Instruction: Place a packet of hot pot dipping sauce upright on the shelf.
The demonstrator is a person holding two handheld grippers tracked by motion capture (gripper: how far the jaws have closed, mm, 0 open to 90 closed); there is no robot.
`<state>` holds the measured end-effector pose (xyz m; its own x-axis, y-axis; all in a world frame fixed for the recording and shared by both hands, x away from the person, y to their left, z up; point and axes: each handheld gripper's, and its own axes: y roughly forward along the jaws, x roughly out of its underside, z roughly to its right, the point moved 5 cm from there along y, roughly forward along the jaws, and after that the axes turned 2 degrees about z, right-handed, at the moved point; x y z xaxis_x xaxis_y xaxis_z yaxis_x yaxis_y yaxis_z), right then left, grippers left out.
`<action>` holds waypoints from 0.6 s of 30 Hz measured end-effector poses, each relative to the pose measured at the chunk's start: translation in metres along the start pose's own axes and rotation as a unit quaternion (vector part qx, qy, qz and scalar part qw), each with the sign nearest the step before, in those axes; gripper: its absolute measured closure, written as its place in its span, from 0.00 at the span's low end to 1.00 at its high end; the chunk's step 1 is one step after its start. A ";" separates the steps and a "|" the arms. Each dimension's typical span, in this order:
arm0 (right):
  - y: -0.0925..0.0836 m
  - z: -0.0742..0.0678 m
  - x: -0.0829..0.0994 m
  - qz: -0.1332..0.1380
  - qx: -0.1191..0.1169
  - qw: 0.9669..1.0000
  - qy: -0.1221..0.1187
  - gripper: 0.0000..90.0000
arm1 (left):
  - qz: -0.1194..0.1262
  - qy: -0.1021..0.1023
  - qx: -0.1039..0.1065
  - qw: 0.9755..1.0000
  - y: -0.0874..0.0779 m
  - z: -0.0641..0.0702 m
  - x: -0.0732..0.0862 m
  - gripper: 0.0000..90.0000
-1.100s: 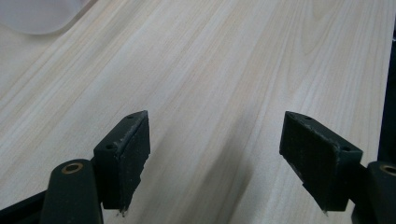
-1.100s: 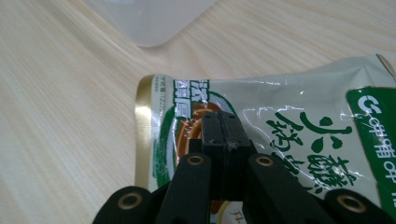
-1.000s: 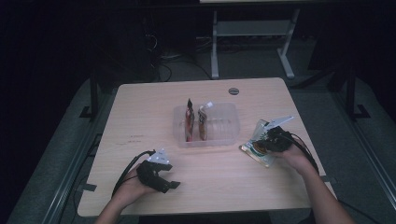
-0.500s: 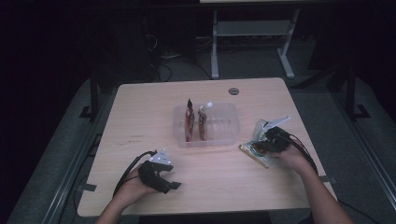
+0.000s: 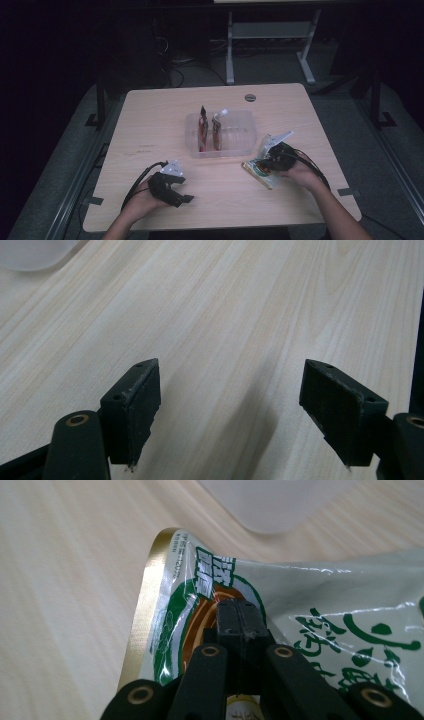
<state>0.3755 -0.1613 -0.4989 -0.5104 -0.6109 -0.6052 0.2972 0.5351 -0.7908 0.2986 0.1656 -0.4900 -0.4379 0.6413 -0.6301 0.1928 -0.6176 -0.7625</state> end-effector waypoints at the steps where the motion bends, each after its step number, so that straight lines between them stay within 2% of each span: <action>1: 0.001 -0.002 -0.001 0.002 -0.003 1.000 -0.003 1.00 | 0.000 0.000 0.000 1.000 0.000 0.000 0.000 0.27; 9: 0.012 -0.032 -0.011 0.005 -0.043 0.999 -0.026 1.00 | 0.000 -0.001 0.000 1.000 0.000 0.000 0.000 0.27; 15: 0.021 -0.049 -0.018 0.003 -0.058 0.997 -0.055 1.00 | 0.000 -0.002 0.000 1.000 0.000 0.000 0.000 0.27; 16: 0.022 -0.052 -0.020 0.003 -0.061 0.997 -0.054 1.00 | 0.000 -0.002 0.000 1.000 0.000 0.000 0.000 0.27; 18: 0.026 -0.056 -0.022 0.005 -0.062 0.995 -0.076 1.00 | 0.000 -0.002 0.000 1.000 0.000 0.000 0.000 0.27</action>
<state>0.3492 -0.1013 -0.5004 -0.3780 -0.6811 -0.6271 0.1945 0.6039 -0.7730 0.2986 0.1653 -0.4901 -0.4414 0.6394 -0.6295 0.1928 -0.6176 -0.7625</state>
